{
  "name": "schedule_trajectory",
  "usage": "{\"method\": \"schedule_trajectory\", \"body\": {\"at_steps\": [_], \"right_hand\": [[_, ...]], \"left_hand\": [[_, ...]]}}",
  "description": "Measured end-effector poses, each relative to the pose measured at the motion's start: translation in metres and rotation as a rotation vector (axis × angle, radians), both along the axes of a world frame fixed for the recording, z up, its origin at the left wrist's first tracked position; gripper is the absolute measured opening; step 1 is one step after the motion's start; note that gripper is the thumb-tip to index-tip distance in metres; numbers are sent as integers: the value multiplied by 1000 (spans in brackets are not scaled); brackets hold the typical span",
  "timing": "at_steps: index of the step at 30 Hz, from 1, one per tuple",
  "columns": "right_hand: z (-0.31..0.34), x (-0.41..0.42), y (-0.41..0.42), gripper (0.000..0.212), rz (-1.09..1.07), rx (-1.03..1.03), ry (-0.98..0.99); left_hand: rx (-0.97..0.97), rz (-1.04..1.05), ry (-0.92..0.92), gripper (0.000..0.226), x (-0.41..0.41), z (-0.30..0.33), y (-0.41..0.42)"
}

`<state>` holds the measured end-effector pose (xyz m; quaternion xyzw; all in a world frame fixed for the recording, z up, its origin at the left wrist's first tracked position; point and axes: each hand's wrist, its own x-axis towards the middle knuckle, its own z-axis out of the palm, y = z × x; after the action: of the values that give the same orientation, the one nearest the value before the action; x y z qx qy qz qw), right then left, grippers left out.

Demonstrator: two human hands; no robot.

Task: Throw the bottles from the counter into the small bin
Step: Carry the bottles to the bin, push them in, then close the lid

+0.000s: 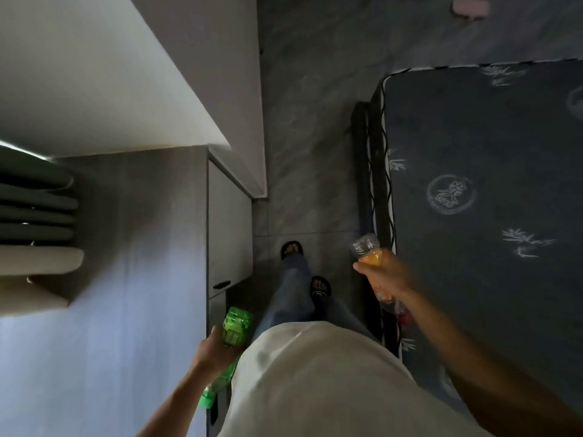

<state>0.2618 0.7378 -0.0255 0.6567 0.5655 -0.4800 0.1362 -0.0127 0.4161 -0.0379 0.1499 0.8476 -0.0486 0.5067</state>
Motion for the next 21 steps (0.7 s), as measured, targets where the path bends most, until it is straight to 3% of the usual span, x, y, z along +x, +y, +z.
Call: {"method": "schedule_trajectory", "body": {"at_steps": [7,10,12,15,21], "right_hand": [[-11,-42,75,58,-27,-31,9],[-9,-43,87,43,-60,-56,-23],[-6,-41,95,28,37,-61,-91],[1,-34,104,23,162,-119,-167],[3,-19,142,16,-58,-183,-108]], "left_hand": [[40,13,-42,81,-57,-9,102],[78,-40,-62,77,-84,-8,165],[125,-71,-71,67,-101,-6,212],[177,-104,-77,66,-119,-1,285],[333,-135,-87,66,-138,1,418]]}}
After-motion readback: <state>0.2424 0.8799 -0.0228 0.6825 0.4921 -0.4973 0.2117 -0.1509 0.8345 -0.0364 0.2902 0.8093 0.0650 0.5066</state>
